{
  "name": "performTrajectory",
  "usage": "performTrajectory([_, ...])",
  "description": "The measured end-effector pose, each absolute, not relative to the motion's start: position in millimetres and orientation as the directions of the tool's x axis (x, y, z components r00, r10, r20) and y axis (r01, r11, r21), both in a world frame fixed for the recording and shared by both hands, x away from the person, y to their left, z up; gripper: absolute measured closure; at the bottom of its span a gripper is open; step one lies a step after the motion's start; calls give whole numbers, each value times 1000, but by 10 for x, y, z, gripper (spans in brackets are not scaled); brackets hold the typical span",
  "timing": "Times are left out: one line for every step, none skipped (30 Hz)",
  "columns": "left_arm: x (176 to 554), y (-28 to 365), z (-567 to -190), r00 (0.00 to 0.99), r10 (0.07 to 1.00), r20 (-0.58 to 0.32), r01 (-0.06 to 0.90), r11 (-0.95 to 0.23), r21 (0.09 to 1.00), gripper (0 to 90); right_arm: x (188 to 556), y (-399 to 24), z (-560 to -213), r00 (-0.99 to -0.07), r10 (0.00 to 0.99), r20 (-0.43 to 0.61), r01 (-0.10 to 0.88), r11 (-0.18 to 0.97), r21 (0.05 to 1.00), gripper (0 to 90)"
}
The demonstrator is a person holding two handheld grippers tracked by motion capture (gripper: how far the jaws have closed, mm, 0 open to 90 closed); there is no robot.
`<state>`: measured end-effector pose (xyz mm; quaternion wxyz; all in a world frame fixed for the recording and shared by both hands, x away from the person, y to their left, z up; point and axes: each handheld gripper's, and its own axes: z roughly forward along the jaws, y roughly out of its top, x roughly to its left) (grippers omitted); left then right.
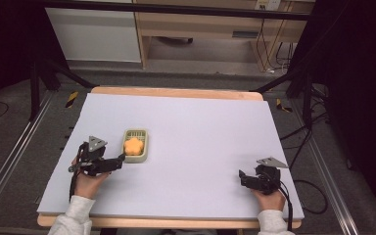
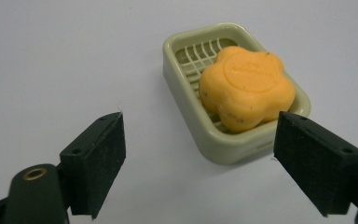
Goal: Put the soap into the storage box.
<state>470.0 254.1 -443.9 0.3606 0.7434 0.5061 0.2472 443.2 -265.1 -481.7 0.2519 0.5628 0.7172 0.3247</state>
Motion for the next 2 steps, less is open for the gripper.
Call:
performTrajectory([4686, 2555, -4457, 362, 932, 1, 573, -224, 788, 163, 4434, -2655, -4818, -234, 972, 8, 644, 149, 750, 126])
performTrajectory([4686, 2555, -4457, 362, 932, 1, 573, -224, 788, 163, 4434, -2655, -4818, -234, 972, 8, 644, 149, 750, 126])
